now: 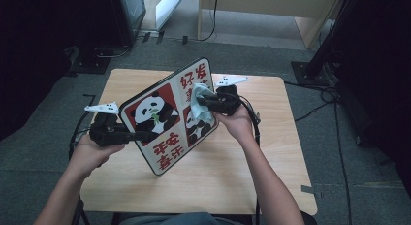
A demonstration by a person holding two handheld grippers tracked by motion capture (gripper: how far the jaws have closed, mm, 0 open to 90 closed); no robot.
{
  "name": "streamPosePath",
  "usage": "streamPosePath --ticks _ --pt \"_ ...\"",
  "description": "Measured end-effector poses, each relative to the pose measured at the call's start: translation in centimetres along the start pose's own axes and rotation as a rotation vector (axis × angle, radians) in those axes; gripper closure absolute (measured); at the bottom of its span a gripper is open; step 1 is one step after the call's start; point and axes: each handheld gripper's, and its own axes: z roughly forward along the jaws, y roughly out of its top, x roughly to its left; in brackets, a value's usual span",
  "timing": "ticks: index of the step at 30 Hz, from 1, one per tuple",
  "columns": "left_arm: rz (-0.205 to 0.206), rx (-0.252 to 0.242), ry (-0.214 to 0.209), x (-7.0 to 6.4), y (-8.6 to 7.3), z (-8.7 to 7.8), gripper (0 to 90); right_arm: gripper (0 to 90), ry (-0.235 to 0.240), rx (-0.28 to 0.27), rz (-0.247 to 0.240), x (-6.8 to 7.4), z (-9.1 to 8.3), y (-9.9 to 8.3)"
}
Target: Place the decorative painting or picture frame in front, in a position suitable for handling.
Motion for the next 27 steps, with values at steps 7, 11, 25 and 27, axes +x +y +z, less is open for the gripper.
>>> streamPosePath --ticks 7,11,25,27 --pt "0.0 0.0 0.0 0.0 0.0 0.0 73.4 80.8 0.004 0.002 0.017 -0.2 0.3 -1.2" --pt "0.0 0.0 0.0 0.0 0.0 0.0 73.4 80.8 0.006 0.02 0.029 -0.3 0.4 -1.7" --pt "0.0 0.0 -0.001 0.0 0.0 0.0 73.2 80.8 0.0 0.035 0.039 -0.5 1.0 -3.6" --pt "0.0 0.0 -0.001 -0.1 0.0 0.0 73.2 80.8 0.003 0.04 0.047 -0.6 1.1 -4.0"
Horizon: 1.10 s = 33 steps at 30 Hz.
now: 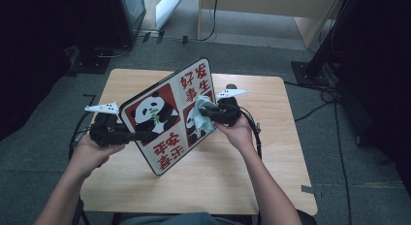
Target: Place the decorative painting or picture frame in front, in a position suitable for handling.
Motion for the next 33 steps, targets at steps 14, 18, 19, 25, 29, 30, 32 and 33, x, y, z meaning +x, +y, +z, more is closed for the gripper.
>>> streamPosePath --ticks 14,18,19,25,29,30,32,33 --pt "-0.001 0.001 -0.006 -0.1 0.0 0.0 72.6 80.7 0.003 0.038 0.047 -0.4 0.9 -2.2" --pt "0.001 0.002 -0.006 -0.1 0.0 0.0 72.5 80.7 -0.01 0.038 0.032 -0.3 1.1 -2.9" --pt "0.001 0.002 -0.005 -0.1 0.0 0.0 72.5 80.7 -0.013 0.048 0.029 -0.3 1.2 -3.0" --pt "0.003 0.002 -0.005 -0.1 0.0 0.0 72.3 80.7 -0.019 0.084 0.03 -0.4 1.5 -3.8" --pt "0.004 0.002 -0.006 -0.1 0.0 0.0 72.1 80.7 -0.025 0.081 0.034 -0.4 1.8 -4.6" --pt "0.003 0.001 -0.006 -0.2 0.0 0.0 72.1 80.7 -0.025 0.083 0.036 -0.4 1.9 -4.7" --pt "0.004 0.001 -0.007 -0.2 0.0 0.1 71.9 80.7 -0.024 0.092 0.045 -0.5 2.0 -4.9" --pt "0.004 0.002 -0.007 -0.2 0.0 0.1 71.9 80.7 -0.024 0.093 0.044 -0.5 2.0 -4.9"
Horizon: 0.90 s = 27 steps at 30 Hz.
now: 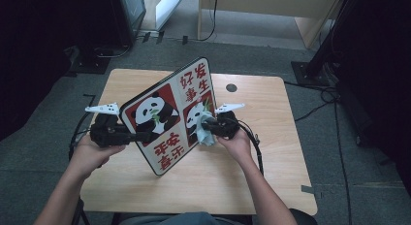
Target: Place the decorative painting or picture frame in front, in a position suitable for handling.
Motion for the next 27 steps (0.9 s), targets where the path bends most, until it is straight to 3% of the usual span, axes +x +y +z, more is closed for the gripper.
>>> streamPosePath --ticks 13,18,21,27 --pt "0.004 0.0 -0.004 0.0 0.0 0.0 71.1 80.6 -0.007 0.021 -0.012 -0.2 0.6 -0.9" --pt "0.004 0.001 -0.004 0.0 0.0 0.0 71.1 80.8 0.012 0.036 0.026 -0.4 0.4 -0.6" --pt "0.003 0.001 -0.004 -0.1 0.0 0.0 71.1 80.9 0.002 0.051 0.003 -0.2 0.2 -0.3" --pt "0.003 0.002 -0.003 0.0 0.0 0.0 71.2 81.2 0.02 0.011 -0.012 0.5 -1.0 0.8"
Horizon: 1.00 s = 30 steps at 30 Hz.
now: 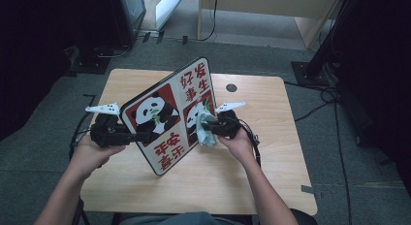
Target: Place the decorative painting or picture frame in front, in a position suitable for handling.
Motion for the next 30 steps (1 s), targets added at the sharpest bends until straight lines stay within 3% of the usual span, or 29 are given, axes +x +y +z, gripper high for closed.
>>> streamPosePath --ticks 10,17,23,30 --pt "-0.004 0.003 -0.003 0.1 0.1 0.0 71.5 81.4 0.011 -0.046 -0.048 1.3 -2.3 3.2" --pt "-0.007 0.003 -0.003 0.1 0.1 0.0 71.6 81.4 0.01 -0.065 -0.11 2.7 -3.8 6.8" --pt "-0.007 0.002 -0.004 0.1 0.0 0.0 71.6 81.6 0.016 -0.072 -0.113 3.4 -4.9 9.8" --pt "-0.009 0.002 -0.005 0.2 0.0 0.0 71.6 81.6 0.014 -0.103 -0.169 4.7 -6.2 13.0"
